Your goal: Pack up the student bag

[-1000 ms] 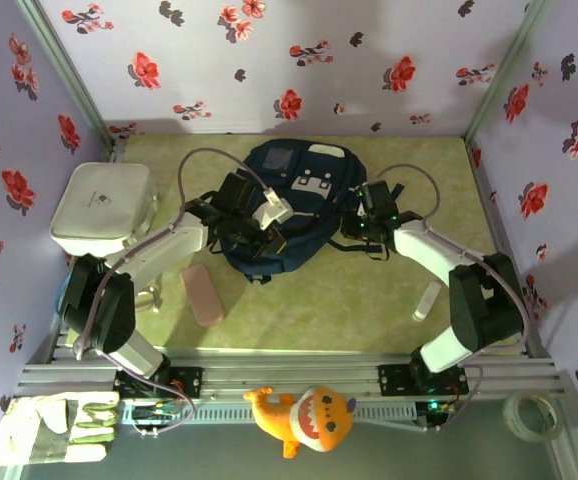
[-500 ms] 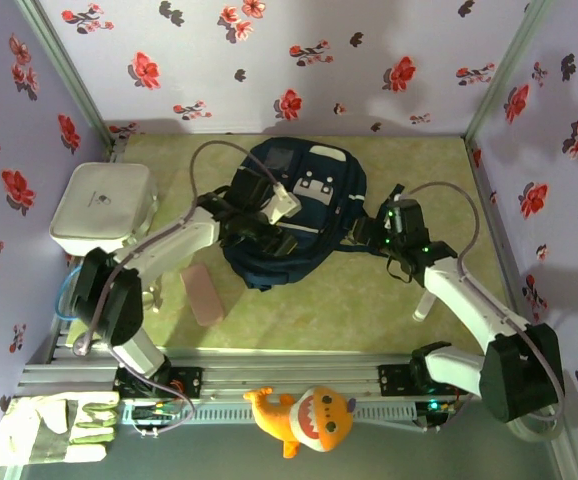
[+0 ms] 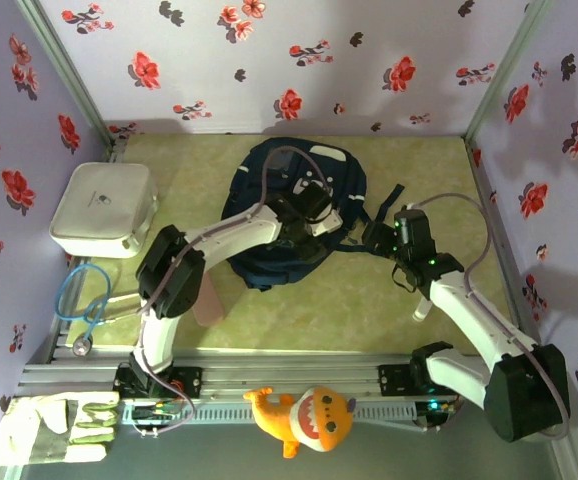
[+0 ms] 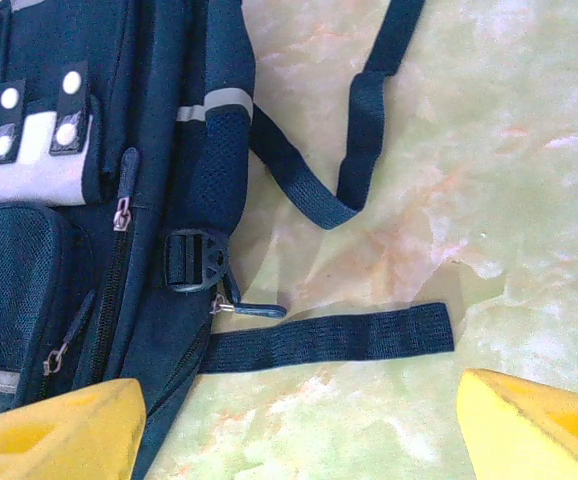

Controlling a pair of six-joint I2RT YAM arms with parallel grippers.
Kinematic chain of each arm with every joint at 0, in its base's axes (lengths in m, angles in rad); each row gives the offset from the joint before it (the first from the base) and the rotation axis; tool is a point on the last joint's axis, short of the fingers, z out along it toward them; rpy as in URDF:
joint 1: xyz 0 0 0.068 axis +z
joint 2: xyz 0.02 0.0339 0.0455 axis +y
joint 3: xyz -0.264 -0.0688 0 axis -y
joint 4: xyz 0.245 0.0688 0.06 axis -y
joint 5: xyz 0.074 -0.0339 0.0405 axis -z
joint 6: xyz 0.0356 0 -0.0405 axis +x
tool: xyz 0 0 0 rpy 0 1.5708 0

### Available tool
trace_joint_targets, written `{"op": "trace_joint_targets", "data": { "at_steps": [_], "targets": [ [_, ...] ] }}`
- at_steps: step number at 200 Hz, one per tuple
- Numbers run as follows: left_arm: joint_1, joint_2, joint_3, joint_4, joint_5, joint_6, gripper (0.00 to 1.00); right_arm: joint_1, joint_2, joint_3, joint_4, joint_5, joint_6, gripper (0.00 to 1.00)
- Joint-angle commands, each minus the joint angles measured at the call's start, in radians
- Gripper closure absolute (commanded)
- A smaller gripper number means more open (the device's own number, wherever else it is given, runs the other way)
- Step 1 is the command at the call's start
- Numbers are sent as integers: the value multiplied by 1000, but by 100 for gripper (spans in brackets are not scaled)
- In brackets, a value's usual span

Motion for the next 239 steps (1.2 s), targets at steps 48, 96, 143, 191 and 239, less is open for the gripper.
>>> {"op": "trace_joint_targets", "data": {
  "at_steps": [48, 96, 143, 191, 239],
  "targets": [
    [-15, 73, 102, -63, -142, -26, 49, -12, -20, -26, 1, 21, 32, 18],
    [-14, 88, 103, -71, -185, -45, 55, -17, -25, -29, 2, 20, 41, 18],
    [-14, 95, 112, -78, -200, -59, 61, -17, -25, -27, 3, 15, 50, 18],
    [1, -2, 68, -55, -201, -71, 91, -18, -25, -21, 2, 8, 50, 18],
    [49, -191, -60, -3, -116, -83, 100, -18, 33, 3, 135, -194, -11, 18]
  ]
}}
